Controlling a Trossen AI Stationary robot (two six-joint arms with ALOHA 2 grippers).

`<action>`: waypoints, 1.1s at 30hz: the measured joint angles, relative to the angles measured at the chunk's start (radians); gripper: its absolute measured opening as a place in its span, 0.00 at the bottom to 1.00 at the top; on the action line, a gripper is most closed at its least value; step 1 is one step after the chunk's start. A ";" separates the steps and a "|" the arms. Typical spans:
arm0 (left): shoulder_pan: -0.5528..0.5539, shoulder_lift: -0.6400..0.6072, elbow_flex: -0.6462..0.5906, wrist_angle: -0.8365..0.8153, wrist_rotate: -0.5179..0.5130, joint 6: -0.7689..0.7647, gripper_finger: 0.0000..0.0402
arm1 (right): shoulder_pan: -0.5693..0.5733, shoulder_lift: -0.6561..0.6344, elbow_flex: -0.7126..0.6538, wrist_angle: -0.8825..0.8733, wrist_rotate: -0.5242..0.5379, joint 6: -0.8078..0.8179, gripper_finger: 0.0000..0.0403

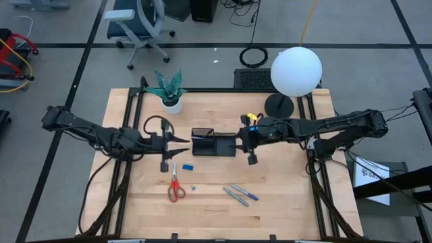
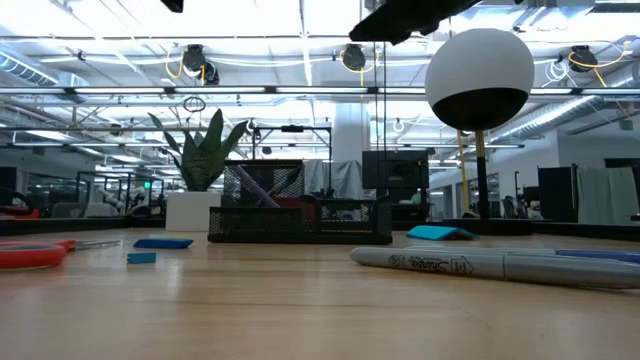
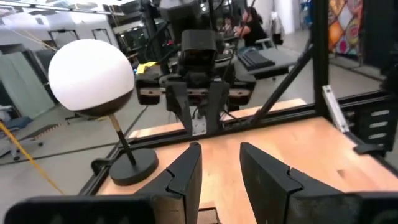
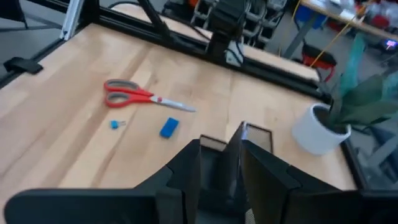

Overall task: Pick and place office supplies into organizer
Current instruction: Put the blue marker into the black desk organizer

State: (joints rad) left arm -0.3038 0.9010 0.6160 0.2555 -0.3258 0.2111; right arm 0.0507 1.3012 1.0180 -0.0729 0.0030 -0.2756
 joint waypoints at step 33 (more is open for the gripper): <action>0.000 0.034 0.014 -0.021 -0.073 -0.014 0.29 | 0.265 0.000 -0.013 -0.169 -0.005 0.472 0.25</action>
State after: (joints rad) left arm -0.3038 0.9348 0.6304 0.2344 -0.3985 0.1974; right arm 0.3159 1.3017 1.0050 -0.2421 -0.0019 0.1963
